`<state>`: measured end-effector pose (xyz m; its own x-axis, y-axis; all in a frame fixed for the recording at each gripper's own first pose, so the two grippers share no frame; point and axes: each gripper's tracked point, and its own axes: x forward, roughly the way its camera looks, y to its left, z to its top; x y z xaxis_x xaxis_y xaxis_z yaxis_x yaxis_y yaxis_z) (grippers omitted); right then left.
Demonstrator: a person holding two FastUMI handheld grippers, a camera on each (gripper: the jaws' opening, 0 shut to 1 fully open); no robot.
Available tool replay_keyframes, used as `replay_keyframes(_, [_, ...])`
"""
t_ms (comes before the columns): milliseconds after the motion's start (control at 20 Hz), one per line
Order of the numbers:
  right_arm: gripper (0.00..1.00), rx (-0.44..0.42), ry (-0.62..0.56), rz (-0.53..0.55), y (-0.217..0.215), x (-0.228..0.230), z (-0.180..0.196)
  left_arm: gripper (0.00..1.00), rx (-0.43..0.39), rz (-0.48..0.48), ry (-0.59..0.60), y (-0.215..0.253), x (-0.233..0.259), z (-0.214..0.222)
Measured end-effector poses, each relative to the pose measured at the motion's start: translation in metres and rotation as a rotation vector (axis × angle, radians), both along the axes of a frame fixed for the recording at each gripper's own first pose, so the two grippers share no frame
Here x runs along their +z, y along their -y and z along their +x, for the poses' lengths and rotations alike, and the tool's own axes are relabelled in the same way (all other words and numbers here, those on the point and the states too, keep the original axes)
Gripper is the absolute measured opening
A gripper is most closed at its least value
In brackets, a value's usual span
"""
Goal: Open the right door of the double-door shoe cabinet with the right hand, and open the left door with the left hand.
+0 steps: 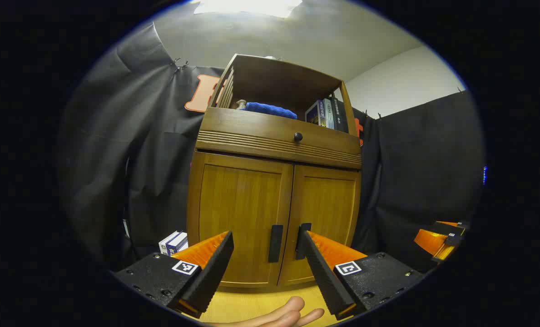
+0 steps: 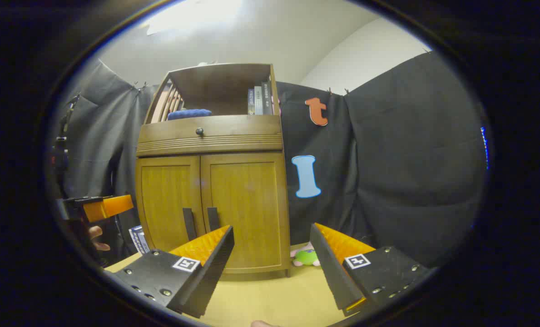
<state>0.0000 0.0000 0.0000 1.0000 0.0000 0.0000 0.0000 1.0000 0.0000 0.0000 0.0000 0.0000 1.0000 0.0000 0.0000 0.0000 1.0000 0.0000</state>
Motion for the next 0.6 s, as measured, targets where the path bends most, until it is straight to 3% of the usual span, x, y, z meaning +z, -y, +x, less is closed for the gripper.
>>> replay_keyframes(550, [1.00,0.001,0.008,0.007,-0.003,0.038,0.051,0.94,-0.010,0.027,-0.026,-0.002,-0.009,0.015])
replay_keyframes(600, [1.00,0.000,0.007,0.004,-0.004,0.043,0.060,0.89,-0.003,0.022,-0.031,-0.006,-0.011,0.018])
